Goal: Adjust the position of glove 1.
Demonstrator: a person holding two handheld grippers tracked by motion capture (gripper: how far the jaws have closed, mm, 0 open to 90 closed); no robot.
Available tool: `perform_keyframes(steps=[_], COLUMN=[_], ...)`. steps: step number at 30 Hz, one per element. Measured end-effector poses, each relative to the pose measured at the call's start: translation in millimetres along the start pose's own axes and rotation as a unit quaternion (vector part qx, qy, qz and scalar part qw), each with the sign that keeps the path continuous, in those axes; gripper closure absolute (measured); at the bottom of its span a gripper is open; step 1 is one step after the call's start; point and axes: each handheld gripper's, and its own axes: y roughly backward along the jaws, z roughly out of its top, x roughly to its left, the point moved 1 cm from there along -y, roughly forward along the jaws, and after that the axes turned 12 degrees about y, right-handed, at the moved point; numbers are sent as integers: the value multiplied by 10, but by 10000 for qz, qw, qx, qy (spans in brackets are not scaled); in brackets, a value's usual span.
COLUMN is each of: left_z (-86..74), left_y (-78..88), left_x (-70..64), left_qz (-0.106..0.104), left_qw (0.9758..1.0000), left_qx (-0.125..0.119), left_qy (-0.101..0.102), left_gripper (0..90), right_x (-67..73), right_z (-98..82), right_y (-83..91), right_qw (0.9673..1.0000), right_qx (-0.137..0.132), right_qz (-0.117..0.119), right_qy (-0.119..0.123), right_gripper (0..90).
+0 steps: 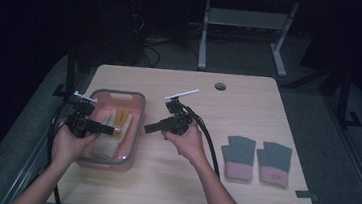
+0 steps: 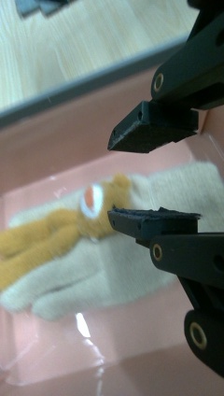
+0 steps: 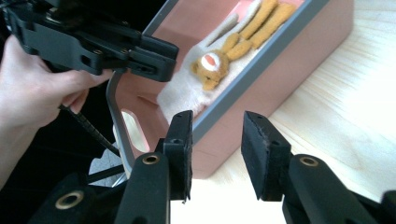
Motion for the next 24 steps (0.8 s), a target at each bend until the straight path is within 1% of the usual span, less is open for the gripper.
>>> perform_keyframes(steps=[1, 2, 3, 6, 7, 8, 11, 12, 13, 16, 18, 20, 21, 22, 23, 24], left_z=[3, 3, 4, 6, 6, 6, 12, 11, 13, 5, -1, -4, -3, -5, -9, -14], left_y=[11, 16, 22, 36, 40, 38, 36, 33, 33, 27, 21, 20, 22, 22, 19, 10], left_x=[-20, -33, -50, -98, -122, -139, -204, -223, -240, -320, -390, -438, -465, -500, -538, -573], left_qz=[-4, -31, -148, -238, -309, -351, -490, -544, -584, -761, -877, -965, -989, -1013, -1071, -1141], left_qw=[10000, 9999, 9998, 9995, 9992, 9991, 9984, 9981, 9977, 9961, 9948, 9937, 9932, 9928, 9920, 9913], left_qx=[-27, -53, -90, -158, -191, -204, -214, -232, -243, -352, -404, -446, -447, -462, -468, -449], left_qy=[-72, -83, -82, -139, -153, -144, -206, -183, -243, -268, -334, -348, -415, -439, -479, -478], left_gripper=[587, 584, 575, 547, 535, 518, 445, 438, 428, 390, 385, 382, 381, 380, 378, 378], right_x=[-2, -5, -9, -25, -31, -40, -68, -75, -79, -106, -124, -138, -141, -146, -148, -153], right_z=[-4, -11, -16, -44, -49, -60, -89, -98, -108, -144, -165, -185, -193, -203, -212, -227], right_y=[11, 30, 44, 103, 113, 138, 195, 217, 231, 299, 338, 380, 394, 412, 430, 453], right_qw=[10000, 10000, 10000, 10000, 9999, 9999, 9998, 9998, 9998, 9997, 9997, 9996, 9996, 9996, 9996, 9995], right_qx=[-3, 0, 13, -3, 11, 15, -22, -25, -39, -27, -26, -49, -56, -55, -64, -77], right_qz=[-23, -42, -62, -85, -114, -123, -174, -187, -187, -220, -244, -261, -260, -279, -273, -277], right_qy=[7, 16, 36, 14, 26, 18, 5, -8, -20, -43, -54, -67, -75, -71, -88, -89], right_gripper=[624, 621, 617, 603, 599, 596, 580, 573, 571, 559, 552, 547, 545, 542, 538, 531])
